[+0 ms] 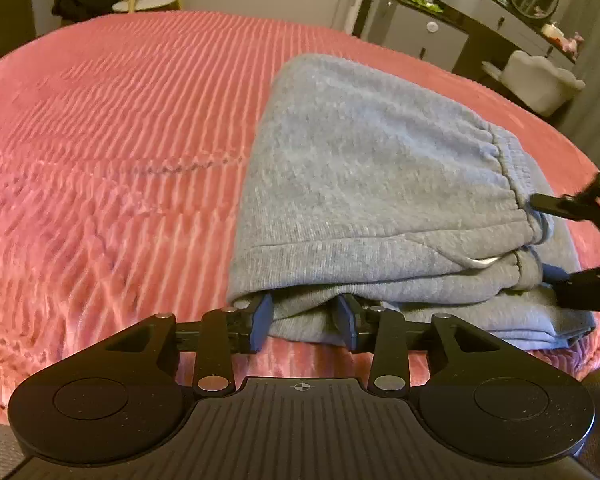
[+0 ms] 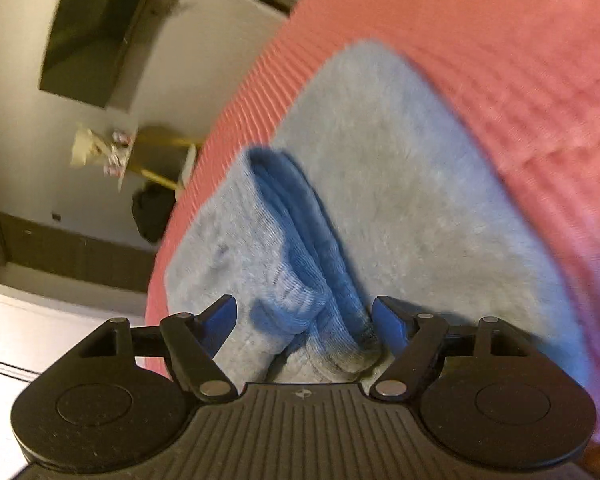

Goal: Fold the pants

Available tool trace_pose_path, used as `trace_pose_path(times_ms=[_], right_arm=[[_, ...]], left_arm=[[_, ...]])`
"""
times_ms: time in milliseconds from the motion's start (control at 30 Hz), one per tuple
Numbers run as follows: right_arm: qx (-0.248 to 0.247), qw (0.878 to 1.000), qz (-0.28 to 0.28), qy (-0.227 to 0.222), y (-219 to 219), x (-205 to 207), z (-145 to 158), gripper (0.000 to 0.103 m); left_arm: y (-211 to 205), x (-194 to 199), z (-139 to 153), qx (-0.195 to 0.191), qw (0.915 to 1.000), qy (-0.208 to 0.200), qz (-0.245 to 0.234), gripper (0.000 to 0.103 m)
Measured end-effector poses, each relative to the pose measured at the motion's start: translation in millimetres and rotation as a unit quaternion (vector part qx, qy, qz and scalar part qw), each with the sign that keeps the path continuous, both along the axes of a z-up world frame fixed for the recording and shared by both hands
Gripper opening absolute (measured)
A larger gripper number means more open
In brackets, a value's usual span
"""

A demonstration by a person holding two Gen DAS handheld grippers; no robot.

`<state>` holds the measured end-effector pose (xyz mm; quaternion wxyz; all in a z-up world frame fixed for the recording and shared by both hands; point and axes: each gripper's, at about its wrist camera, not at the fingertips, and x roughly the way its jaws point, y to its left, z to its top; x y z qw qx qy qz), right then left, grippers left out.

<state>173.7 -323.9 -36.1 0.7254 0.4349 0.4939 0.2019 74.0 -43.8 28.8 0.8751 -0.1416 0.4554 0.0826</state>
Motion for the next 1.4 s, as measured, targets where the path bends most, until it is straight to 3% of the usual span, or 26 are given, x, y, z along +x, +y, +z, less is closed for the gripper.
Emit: trace_pose_path(times_ms=[100, 133, 167, 200, 300, 433, 500, 533, 600, 633, 667, 967, 1100, 1200, 1300, 1400], right_arm=[[0.029, 0.999, 0.01, 0.022, 10, 15, -12, 0.08], [0.044, 0.999, 0.017, 0.02, 13, 19, -14, 0.076], [0.057, 0.998, 0.022, 0.015, 15, 21, -15, 0.051], [0.064, 0.998, 0.023, 0.018, 14, 18, -15, 0.045], [0.077, 0.997, 0.029, -0.001, 17, 15, -14, 0.045], [0.082, 0.996, 0.028, 0.009, 25, 14, -22, 0.057], [0.055, 0.998, 0.036, 0.003, 35, 17, -15, 0.065], [0.035, 0.998, 0.045, -0.007, 42, 18, -7, 0.071], [-0.021, 0.997, 0.068, -0.036, 62, 19, 12, 0.068], [-0.054, 0.994, 0.076, -0.053, 69, 16, 22, 0.049], [-0.081, 0.991, 0.085, -0.071, 76, 12, 33, 0.044], [0.034, 0.986, 0.059, -0.154, 79, -9, 124, 0.04], [0.048, 0.982, 0.068, -0.171, 81, -21, 143, 0.04], [0.048, 0.982, 0.07, -0.169, 79, -25, 144, 0.04], [0.047, 0.985, 0.063, -0.156, 76, -23, 143, 0.04], [0.053, 0.987, 0.05, -0.144, 71, -23, 140, 0.04]], left_arm=[[-1, 2, -2, 0.001, 1.0, 0.005, 0.0, 0.043], [-1, 2, -3, 0.002, 1.0, 0.005, -0.001, 0.044], [-1, 2, -3, 0.002, 1.0, 0.005, -0.001, 0.044], [-1, 2, -3, 0.002, 1.0, 0.006, 0.0, 0.045], [-2, 3, -4, 0.0, 1.0, 0.009, 0.002, 0.045], [-3, 7, -5, 0.007, 0.9999, 0.014, -0.002, 0.046], [-3, 7, -5, 0.008, 0.9999, 0.014, -0.003, 0.046], [-3, 6, -5, 0.007, 0.9999, 0.013, -0.002, 0.047], [-2, 6, -5, 0.006, 0.9999, 0.012, -0.001, 0.048], [-2, 5, -6, 0.006, 0.9999, 0.012, 0.0, 0.048], [-3, 5, -5, 0.008, 0.9999, 0.011, 0.0, 0.049], [-29, -4, 2, 0.089, 0.9947, -0.016, -0.049, 0.054], [-2, -4, 4, -0.003, 0.9997, -0.021, -0.011, 0.054], [15, -6, 3, -0.063, 0.9976, -0.021, 0.021, 0.053], [20, -8, 3, -0.085, 0.9961, -0.013, 0.022, 0.055], [19, -11, 3, -0.114, 0.9935, -0.004, -0.008, 0.059]])
